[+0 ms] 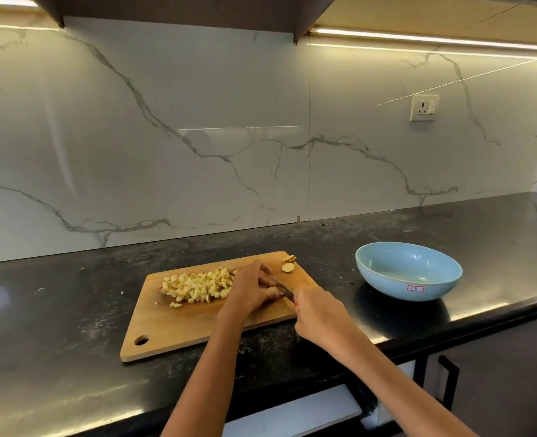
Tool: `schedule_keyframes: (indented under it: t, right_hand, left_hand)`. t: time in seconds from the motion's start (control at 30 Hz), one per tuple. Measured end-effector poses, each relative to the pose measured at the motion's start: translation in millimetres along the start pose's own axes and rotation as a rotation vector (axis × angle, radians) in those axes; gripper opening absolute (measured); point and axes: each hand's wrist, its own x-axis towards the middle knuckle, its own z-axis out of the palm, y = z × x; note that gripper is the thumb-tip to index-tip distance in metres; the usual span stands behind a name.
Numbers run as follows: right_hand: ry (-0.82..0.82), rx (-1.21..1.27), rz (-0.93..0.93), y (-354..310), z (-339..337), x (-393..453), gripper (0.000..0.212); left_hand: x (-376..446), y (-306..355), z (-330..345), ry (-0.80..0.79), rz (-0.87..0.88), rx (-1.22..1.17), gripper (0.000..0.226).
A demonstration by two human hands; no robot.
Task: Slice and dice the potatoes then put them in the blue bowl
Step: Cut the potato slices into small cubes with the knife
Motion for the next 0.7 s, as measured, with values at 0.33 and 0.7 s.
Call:
schedule_keyframes:
  t: [0.33, 0.7]
  right_hand:
    - [0.032, 0.006, -0.045, 3, 9, -17, 0.027]
    - [0.074, 0.033, 0.067, 3, 7, -4, 0.024]
  left_hand:
    - [-3, -1, 1, 0.018, 0.001, 0.011, 0.040]
    - [-2, 0, 0, -0.026, -0.015, 0.019, 0.044]
